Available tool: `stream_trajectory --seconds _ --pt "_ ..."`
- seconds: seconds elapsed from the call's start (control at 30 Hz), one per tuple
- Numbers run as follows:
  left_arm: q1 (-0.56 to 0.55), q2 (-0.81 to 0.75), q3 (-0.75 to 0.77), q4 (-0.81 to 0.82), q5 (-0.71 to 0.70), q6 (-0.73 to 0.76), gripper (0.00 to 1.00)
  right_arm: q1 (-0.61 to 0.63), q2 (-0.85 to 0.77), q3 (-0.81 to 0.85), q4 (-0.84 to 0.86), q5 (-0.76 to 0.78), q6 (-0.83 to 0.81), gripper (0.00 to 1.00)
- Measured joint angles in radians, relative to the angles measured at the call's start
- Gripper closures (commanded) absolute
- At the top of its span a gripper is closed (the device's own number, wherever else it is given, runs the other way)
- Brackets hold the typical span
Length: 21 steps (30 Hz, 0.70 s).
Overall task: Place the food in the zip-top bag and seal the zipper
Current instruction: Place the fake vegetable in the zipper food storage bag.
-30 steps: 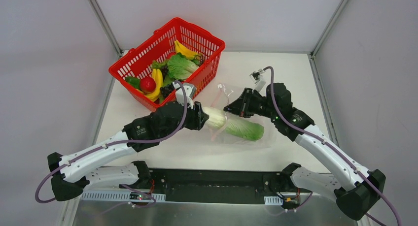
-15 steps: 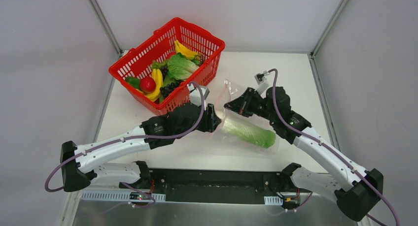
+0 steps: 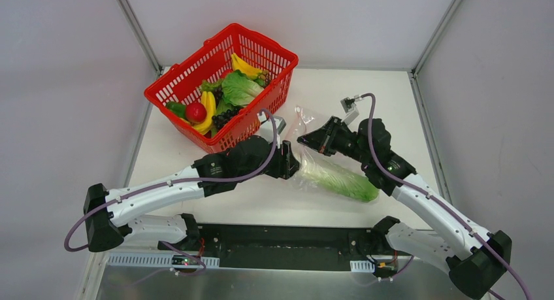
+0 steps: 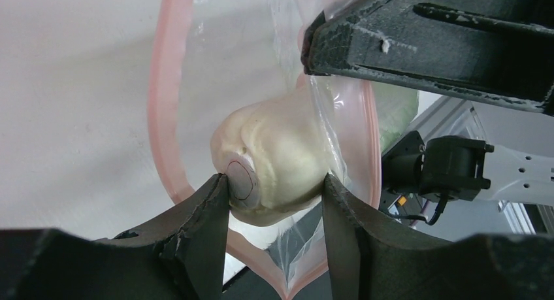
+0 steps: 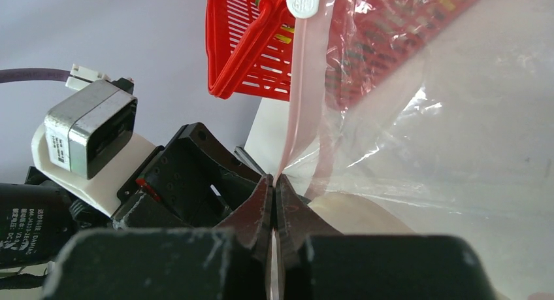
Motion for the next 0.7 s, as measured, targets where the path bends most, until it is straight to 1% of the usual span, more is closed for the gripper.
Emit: stream_trajectory --seconds 0.1,0.17,0.3,0.47,0.53,0.7 --pt "0.000 0.000 0.001 -0.002 0.022 0.002 0.72 0.000 0.000 0.000 -0.002 0.002 0.000 1.00" --pt "0.000 0.000 0.002 -0.010 0.035 0.005 0.62 0.000 -0.001 0.000 -0.009 0.003 -0.002 1.00" --pt "0.000 0.000 0.005 -0.034 0.055 0.020 0.51 0.000 -0.004 0.000 -0.027 0.004 -0.015 1.00" --pt "0.000 -0.008 0.017 -0.068 0.084 0.061 0.32 0.000 -0.022 -0.005 -0.045 -0.001 -0.053 1.00" --pt "0.000 -0.021 0.021 -0.074 0.100 0.074 0.28 0.000 -0.035 -0.013 -0.047 -0.009 -0.077 1.00" --pt "-0.001 -0.052 0.043 -0.105 0.122 0.104 0.27 0.000 -0.043 -0.026 -0.049 -0.037 -0.145 1.00"
